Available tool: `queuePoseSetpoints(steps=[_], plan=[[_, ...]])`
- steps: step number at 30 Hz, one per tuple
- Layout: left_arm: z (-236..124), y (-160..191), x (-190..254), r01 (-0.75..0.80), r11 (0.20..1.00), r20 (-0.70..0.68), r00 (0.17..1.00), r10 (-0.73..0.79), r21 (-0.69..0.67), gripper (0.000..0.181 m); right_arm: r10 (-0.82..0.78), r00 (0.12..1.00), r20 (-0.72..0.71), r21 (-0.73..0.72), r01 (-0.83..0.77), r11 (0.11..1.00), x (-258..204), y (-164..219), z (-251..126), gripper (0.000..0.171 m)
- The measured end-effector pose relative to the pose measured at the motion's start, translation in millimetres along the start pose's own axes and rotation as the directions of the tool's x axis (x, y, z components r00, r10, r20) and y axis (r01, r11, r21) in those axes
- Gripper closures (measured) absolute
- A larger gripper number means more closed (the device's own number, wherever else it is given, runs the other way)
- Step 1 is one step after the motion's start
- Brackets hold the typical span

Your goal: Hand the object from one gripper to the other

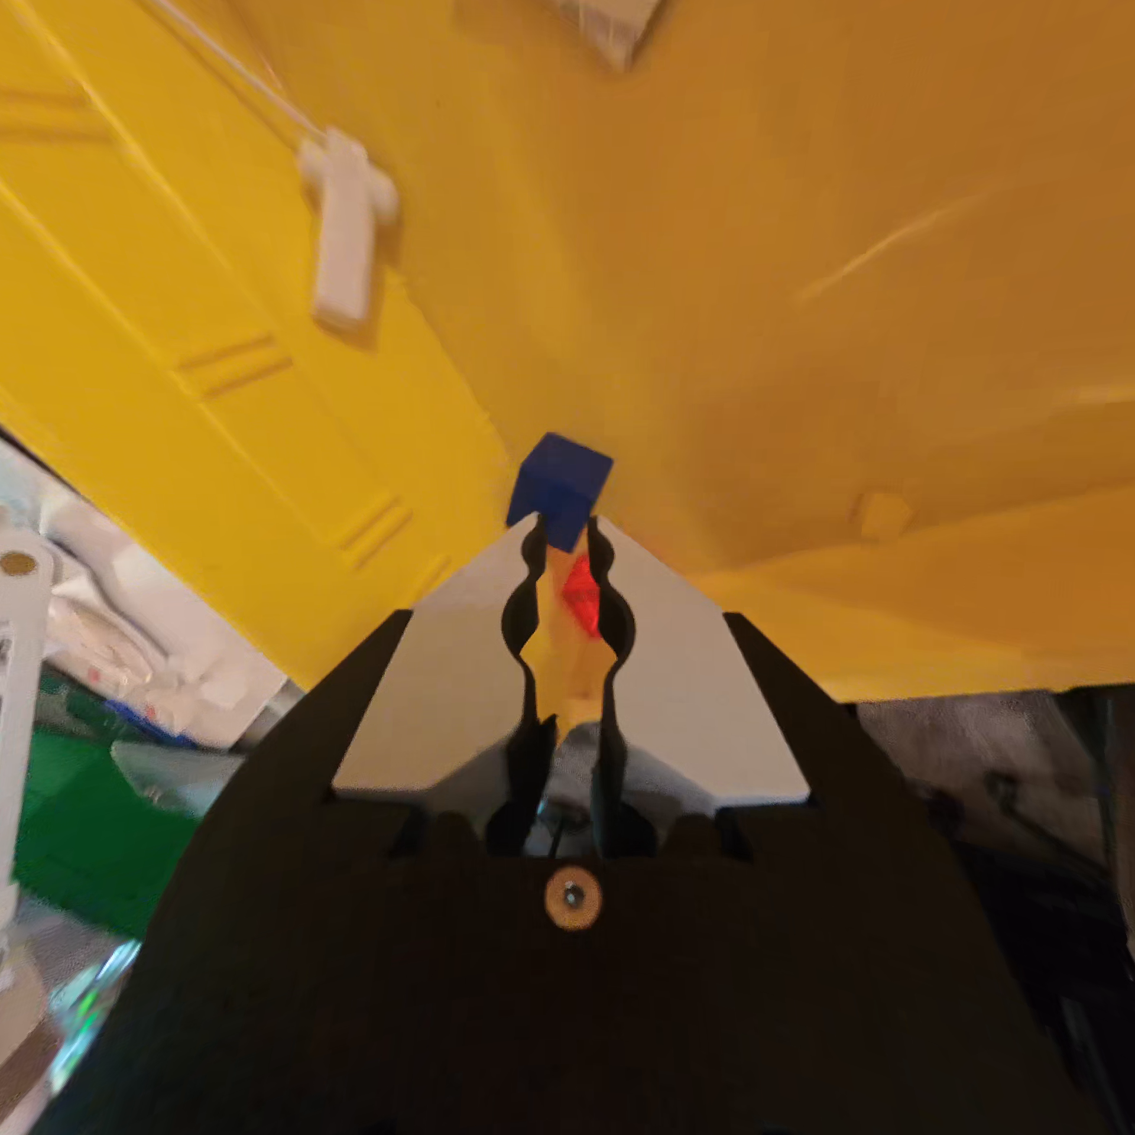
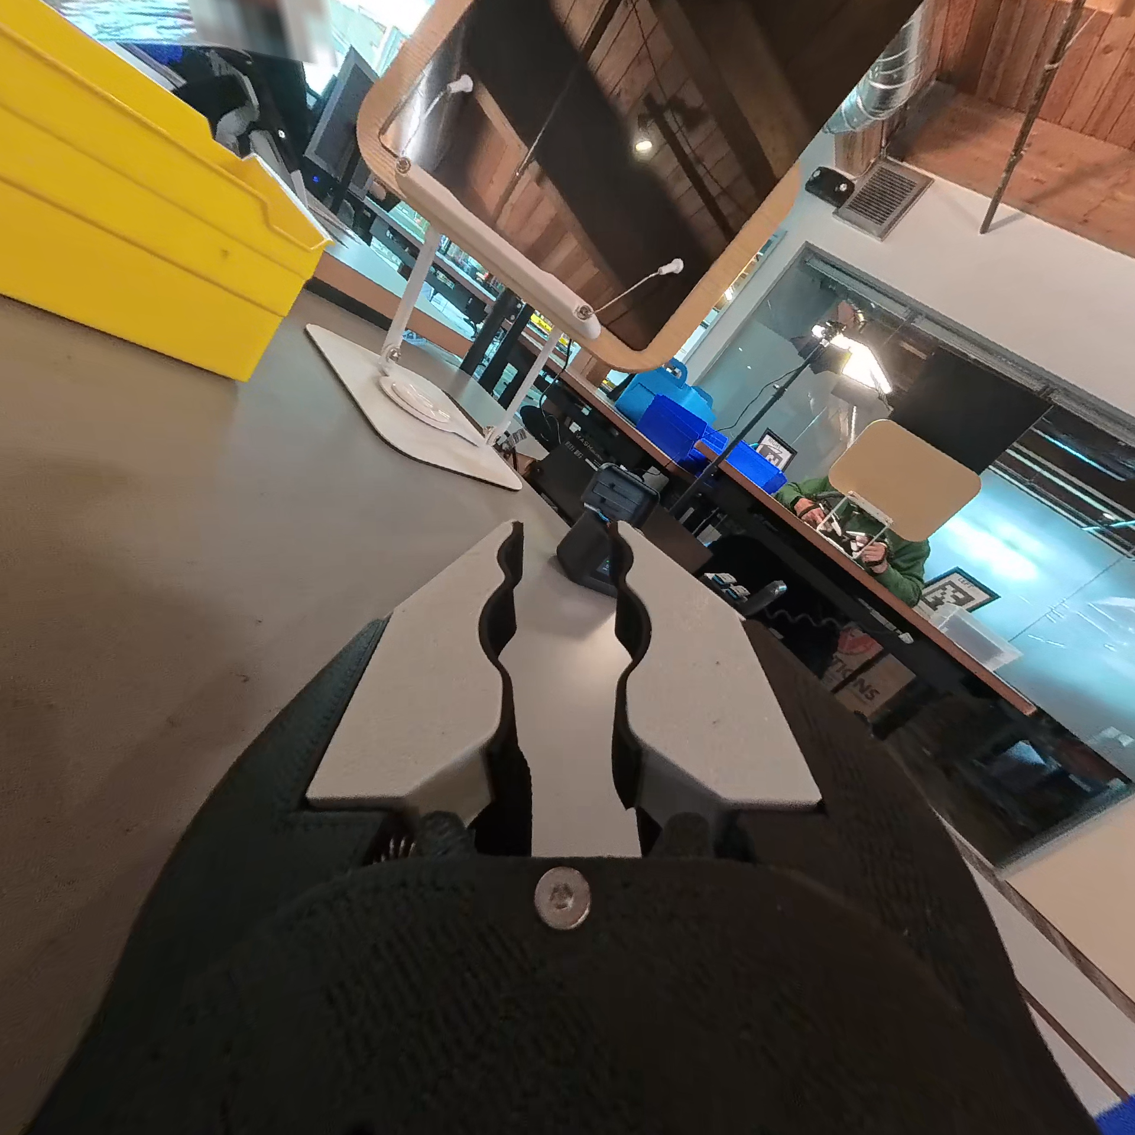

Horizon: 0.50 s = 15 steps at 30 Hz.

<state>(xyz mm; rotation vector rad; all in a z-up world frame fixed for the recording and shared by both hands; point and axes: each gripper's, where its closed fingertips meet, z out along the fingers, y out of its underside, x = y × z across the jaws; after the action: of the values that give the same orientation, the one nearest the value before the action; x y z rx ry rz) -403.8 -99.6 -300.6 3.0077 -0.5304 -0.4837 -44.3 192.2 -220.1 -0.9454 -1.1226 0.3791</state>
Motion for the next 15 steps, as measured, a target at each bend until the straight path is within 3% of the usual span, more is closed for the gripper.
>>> queuePoseSetpoints(steps=[3,9,15], plan=[[-8.8,-15.6,8.9,0.026,0.995,-0.112,0.994,-0.015,0.095,0.171,-0.004,1.0,-0.005,-0.004,0.004,1.0,0.6,0.6,0.0,0.145],[-10.3,12.4,13.1,0.06,0.987,-0.224,0.97,-0.092,-0.146,0.155,0.003,1.0,-0.005,-0.006,-0.003,1.0,1.2,0.9,-0.2,0.145],[-1.0,32.4,10.7,0.005,0.94,-0.138,0.989,-0.056,-0.342,0.155,-0.012,1.0,0.004,-0.002,0.012,1.0,-1.4,-0.5,0.1,0.145]])
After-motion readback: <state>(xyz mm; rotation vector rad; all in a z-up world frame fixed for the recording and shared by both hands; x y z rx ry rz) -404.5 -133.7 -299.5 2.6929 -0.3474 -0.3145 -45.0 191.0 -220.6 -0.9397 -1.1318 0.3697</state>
